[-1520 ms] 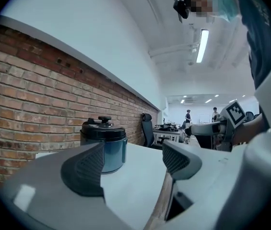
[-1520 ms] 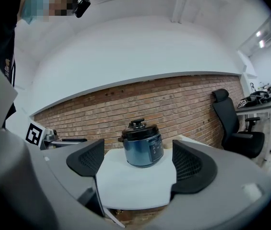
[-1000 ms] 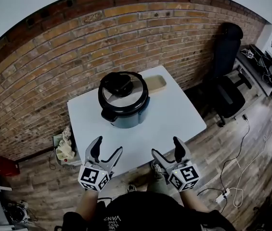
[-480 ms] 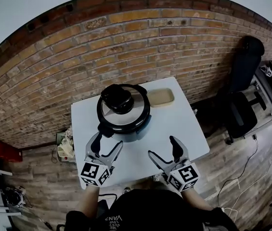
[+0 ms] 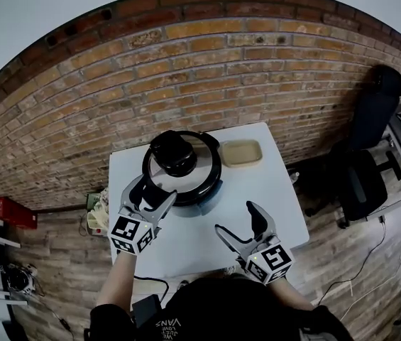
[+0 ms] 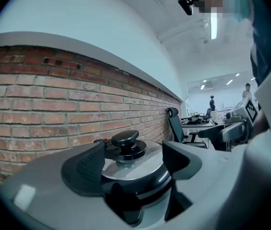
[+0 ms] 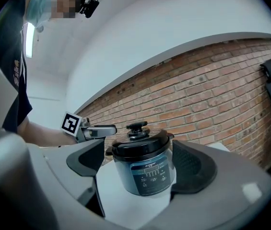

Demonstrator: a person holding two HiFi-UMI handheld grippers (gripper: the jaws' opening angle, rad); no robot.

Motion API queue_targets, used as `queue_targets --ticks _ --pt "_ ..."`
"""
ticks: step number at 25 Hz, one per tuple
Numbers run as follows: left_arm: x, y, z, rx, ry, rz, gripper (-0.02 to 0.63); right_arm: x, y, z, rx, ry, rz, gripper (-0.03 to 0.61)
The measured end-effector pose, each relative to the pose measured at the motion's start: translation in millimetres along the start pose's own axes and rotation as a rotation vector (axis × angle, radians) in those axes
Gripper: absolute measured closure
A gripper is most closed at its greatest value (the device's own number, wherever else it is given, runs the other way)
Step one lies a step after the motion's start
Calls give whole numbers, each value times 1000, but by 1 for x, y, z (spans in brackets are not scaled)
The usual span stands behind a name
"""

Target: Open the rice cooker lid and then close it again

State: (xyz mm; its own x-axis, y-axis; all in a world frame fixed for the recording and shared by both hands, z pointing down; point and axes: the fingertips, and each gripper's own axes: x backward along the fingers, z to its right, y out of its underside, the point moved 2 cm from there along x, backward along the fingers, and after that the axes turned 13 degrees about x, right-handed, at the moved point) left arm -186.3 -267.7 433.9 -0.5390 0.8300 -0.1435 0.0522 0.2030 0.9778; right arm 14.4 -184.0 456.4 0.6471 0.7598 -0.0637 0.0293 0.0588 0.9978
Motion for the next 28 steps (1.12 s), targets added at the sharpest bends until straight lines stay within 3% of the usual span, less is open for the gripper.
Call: queue_targets --ticks 6,11,19,28 --pt "-26 -7 -8 -45 14 -55 258 4 1 9 -10 -35 -1 143" --pt "-48 -5 -11 -153 61 -160 259 4 3 15 -8 -61 -2 143" --pt "-75 -12 -16 -154 107 -216 259 12 9 29 -21 -73 4 143" --pt "-96 -3 -15 -172 221 -373 259 21 17 48 -47 -60 13 143"
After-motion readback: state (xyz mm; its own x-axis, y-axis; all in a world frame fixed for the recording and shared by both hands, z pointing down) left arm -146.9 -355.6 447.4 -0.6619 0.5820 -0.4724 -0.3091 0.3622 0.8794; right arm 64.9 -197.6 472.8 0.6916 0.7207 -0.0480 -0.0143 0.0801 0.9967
